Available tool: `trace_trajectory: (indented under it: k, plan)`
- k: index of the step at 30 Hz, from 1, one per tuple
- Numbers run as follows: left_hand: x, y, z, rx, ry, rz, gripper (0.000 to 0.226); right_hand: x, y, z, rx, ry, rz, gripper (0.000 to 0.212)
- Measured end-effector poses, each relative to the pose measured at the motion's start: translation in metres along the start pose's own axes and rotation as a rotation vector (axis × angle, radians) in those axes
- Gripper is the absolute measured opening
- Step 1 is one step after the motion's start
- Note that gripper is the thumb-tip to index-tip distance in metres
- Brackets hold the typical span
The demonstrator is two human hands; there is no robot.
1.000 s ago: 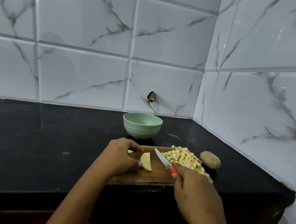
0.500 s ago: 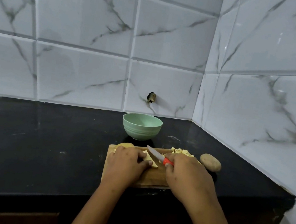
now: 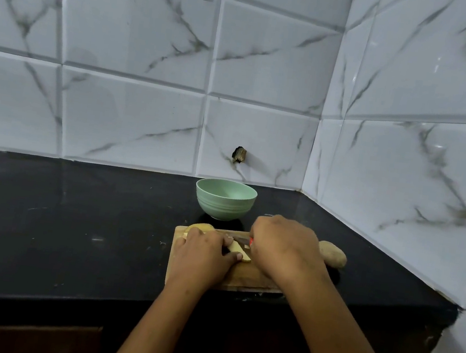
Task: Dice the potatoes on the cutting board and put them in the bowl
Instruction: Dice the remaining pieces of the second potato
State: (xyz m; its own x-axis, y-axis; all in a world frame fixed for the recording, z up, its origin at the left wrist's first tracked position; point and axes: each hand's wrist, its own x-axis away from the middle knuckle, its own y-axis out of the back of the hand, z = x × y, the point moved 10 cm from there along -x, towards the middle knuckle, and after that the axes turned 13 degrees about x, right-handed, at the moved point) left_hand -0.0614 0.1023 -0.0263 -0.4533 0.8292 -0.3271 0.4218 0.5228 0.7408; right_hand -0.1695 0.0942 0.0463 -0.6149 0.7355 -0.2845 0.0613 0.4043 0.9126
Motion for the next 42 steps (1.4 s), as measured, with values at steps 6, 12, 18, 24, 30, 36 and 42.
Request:
trace_trajectory:
  k: [6,12,18,24,30,36,42]
  plan:
    - [0.001,0.002,-0.001,0.014,0.019,0.005,0.035,0.004,0.002,0.014,0.113,0.106,0.068,0.010]
    - [0.003,0.003,0.000,0.028,0.039,0.019,0.037,0.020,0.006,0.008,0.146,0.130,0.040,0.018]
    - [0.004,0.004,0.000,0.024,0.043,0.026,0.038,0.046,0.002,-0.005,0.188,0.134,0.085,0.020]
    - [0.005,0.005,-0.001,0.028,0.034,0.024,0.037,0.064,-0.005,-0.020,0.197,0.116,0.135,0.027]
    - [0.004,0.002,-0.001,-0.008,0.008,0.041,0.038,0.074,-0.002,-0.038,0.084,0.068,0.008,0.028]
    - [0.007,-0.005,-0.010,-0.101,-0.047,0.095,0.046,0.072,-0.009,-0.091,-0.069,-0.162,-0.069,0.026]
    - [0.007,-0.008,-0.010,-0.135,-0.066,0.098,0.048,0.076,-0.035,-0.077,-0.291,-0.163,-0.079,0.034]
